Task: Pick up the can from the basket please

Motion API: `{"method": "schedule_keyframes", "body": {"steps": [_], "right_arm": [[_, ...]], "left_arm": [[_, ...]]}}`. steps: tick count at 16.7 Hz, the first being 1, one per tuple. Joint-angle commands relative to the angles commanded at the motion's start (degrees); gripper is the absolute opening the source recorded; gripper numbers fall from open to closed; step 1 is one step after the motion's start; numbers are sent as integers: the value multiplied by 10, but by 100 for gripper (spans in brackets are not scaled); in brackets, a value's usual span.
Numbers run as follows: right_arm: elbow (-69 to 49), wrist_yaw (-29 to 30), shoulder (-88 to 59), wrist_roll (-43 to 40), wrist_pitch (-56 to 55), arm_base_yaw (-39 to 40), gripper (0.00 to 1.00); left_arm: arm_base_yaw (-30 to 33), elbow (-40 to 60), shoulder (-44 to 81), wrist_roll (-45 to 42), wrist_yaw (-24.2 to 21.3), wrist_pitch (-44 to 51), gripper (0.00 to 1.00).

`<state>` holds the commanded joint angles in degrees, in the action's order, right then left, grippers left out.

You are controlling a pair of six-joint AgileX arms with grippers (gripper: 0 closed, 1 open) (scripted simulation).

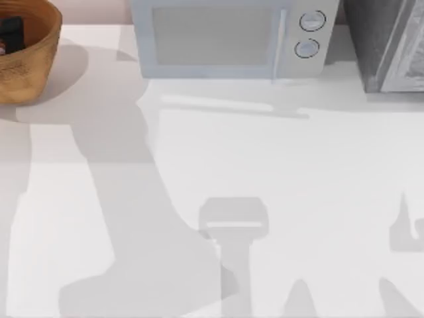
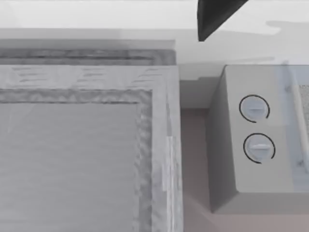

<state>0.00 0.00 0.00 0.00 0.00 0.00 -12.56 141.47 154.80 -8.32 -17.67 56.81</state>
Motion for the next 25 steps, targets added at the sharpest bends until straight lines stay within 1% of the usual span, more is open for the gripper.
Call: {"method": "schedule_keyframes", "body": {"steps": [1, 14, 15, 22, 25], "right_arm": [[0, 0, 0, 0, 0, 0, 100], [0, 0, 0, 0, 0, 0, 100], [0, 0, 0, 0, 0, 0, 100], [0, 0, 0, 0, 0, 0, 100], [0, 0, 0, 0, 0, 0, 100]], "left_arm": [[0, 0, 0, 0, 0, 0, 100], [0, 0, 0, 0, 0, 0, 2], [0, 0, 0, 0, 0, 0, 0], [0, 0, 0, 0, 0, 0, 0], [4, 3, -22, 1, -2, 1, 0]]}}
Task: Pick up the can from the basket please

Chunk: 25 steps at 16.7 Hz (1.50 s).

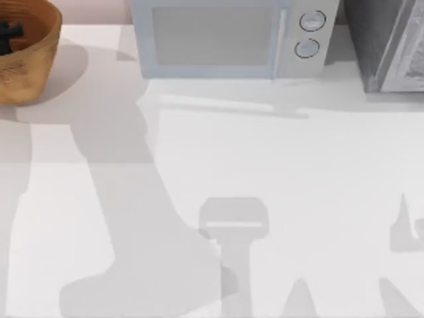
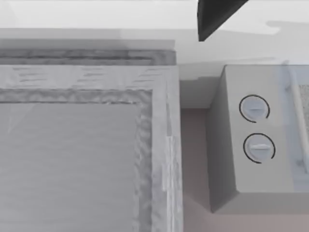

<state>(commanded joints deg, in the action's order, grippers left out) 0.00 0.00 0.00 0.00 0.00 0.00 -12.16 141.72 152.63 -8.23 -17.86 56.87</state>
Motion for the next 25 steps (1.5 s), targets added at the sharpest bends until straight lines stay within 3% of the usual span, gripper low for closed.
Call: {"method": "schedule_keyframes", "body": {"steps": [5, 10, 18, 25], "right_arm": [[0, 0, 0, 0, 0, 0, 100], [0, 0, 0, 0, 0, 0, 100], [0, 0, 0, 0, 0, 0, 100], [0, 0, 0, 0, 0, 0, 100]], "left_arm": [[4, -102, -100, 16, 19, -39, 0], [17, -293, -329, 37, 60, -142, 0], [53, -712, -801, 69, 130, -335, 0], [89, -1093, -1197, 80, 164, -471, 0]]}}
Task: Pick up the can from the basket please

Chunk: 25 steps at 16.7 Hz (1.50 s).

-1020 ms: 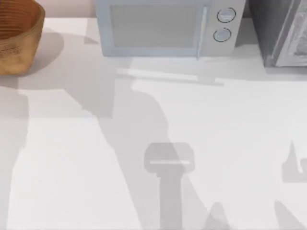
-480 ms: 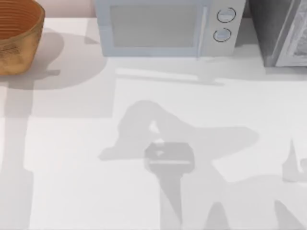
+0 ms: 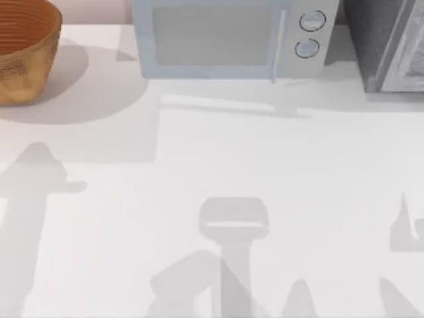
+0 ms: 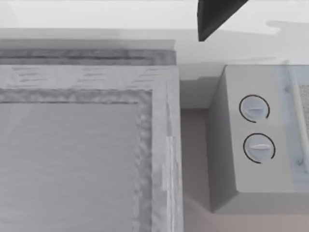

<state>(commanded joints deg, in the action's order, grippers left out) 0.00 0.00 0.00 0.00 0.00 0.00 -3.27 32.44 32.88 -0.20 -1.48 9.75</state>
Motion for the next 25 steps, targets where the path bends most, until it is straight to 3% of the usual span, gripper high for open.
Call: {"method": "schedule_keyframes", "body": {"steps": [5, 10, 19, 25], "right_arm": [[0, 0, 0, 0, 0, 0, 100], [0, 0, 0, 0, 0, 0, 100], [0, 0, 0, 0, 0, 0, 100], [0, 0, 0, 0, 0, 0, 100]], "left_arm": [[21, -209, -211, 2, 11, -64, 0], [32, -316, -320, 2, 15, -95, 0], [31, -324, -326, 1, 15, -97, 0], [43, -251, -197, 7, -49, -197, 0]]}}
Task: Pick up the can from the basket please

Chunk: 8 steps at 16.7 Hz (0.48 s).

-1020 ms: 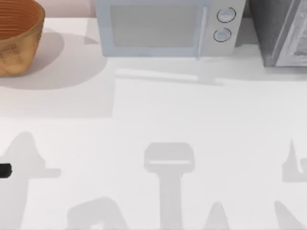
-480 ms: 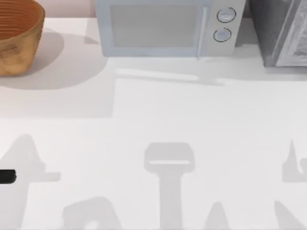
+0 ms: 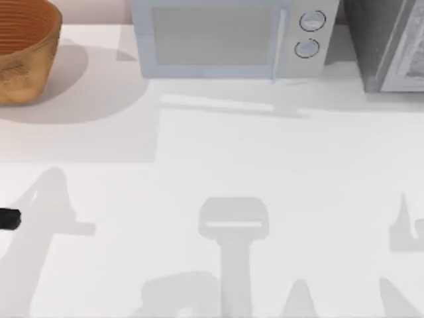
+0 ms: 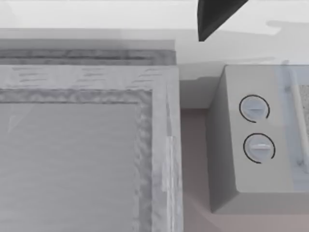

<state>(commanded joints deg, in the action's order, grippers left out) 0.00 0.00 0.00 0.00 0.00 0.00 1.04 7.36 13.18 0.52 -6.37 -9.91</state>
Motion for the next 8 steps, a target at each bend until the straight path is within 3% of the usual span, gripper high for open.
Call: {"method": "schedule_keyframes", "body": {"steps": [8], "right_arm": [[0, 0, 0, 0, 0, 0, 100]], "left_arm": [[22, 137, 251, 3, -134, -172, 0]]}}
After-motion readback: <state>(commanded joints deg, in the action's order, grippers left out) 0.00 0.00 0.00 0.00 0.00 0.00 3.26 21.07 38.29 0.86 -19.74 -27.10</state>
